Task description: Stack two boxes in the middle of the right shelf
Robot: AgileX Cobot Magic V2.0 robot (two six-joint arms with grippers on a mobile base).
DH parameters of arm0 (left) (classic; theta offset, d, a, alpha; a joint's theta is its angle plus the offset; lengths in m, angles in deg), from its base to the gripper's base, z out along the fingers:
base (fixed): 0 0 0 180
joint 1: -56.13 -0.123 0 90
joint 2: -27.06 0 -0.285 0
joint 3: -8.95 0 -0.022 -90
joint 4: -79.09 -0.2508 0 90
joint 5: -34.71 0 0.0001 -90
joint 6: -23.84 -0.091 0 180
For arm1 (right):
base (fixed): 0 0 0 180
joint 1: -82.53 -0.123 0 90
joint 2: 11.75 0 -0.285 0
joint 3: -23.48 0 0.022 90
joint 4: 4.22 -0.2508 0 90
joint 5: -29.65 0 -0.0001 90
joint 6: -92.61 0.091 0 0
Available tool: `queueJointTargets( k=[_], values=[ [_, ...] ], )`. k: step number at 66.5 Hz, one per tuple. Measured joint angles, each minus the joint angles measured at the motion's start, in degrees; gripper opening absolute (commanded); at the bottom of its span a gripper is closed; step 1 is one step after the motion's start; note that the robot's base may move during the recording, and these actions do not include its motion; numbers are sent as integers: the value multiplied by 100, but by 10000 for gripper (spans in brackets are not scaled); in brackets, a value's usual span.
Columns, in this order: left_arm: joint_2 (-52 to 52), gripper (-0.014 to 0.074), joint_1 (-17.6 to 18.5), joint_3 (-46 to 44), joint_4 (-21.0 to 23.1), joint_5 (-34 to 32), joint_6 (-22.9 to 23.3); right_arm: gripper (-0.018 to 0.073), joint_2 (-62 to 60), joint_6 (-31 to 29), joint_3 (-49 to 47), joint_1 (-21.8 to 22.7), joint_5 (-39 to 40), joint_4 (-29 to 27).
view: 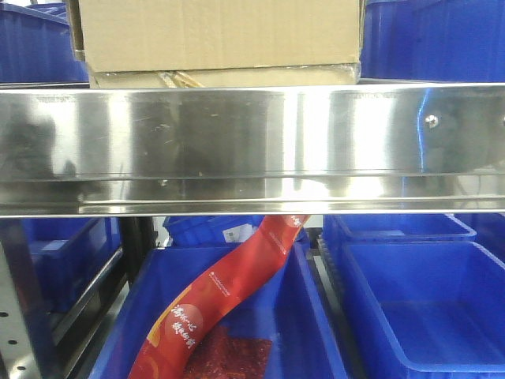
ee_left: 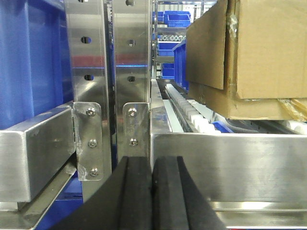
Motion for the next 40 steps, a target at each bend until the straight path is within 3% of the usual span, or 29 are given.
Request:
queueJointTargets(
  k=[40],
  values=[
    [0,-111,0,0,0,0,-12,-162,0,0,0,0,0,0]
  ],
)
